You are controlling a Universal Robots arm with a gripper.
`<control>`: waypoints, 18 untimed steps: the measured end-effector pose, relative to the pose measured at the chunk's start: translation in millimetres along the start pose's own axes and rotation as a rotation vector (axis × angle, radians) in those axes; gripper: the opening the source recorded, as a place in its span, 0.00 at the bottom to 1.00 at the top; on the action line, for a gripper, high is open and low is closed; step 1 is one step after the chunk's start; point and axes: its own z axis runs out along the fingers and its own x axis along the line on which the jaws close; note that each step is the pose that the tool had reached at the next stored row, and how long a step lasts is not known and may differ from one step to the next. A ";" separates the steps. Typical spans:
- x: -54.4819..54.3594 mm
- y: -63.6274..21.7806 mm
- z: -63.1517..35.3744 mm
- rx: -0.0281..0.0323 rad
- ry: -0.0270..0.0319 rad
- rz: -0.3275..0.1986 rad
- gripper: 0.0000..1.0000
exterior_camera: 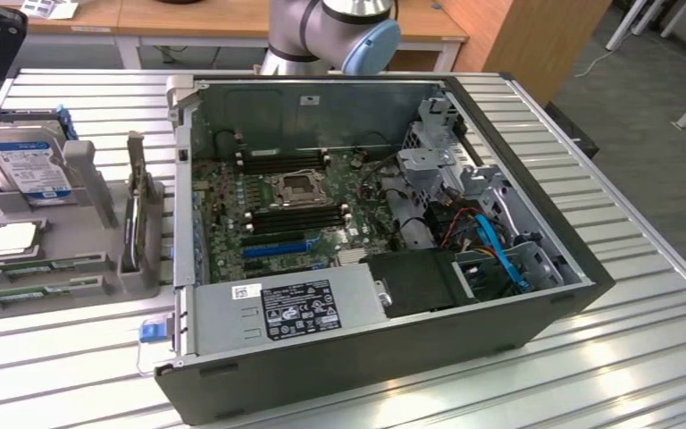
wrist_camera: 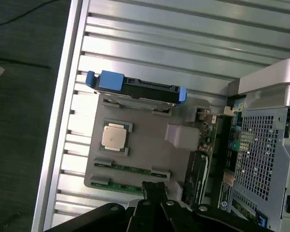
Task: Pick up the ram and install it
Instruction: 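Pick up the ram and move it above insertion slot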
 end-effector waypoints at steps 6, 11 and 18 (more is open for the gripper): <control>0.2 0.1 0.1 0.0112 0.0168 -0.078 0.11; 0.1 0.1 0.1 0.0121 0.0245 -0.163 0.11; 0.1 0.1 0.1 0.0111 0.0293 -0.290 0.11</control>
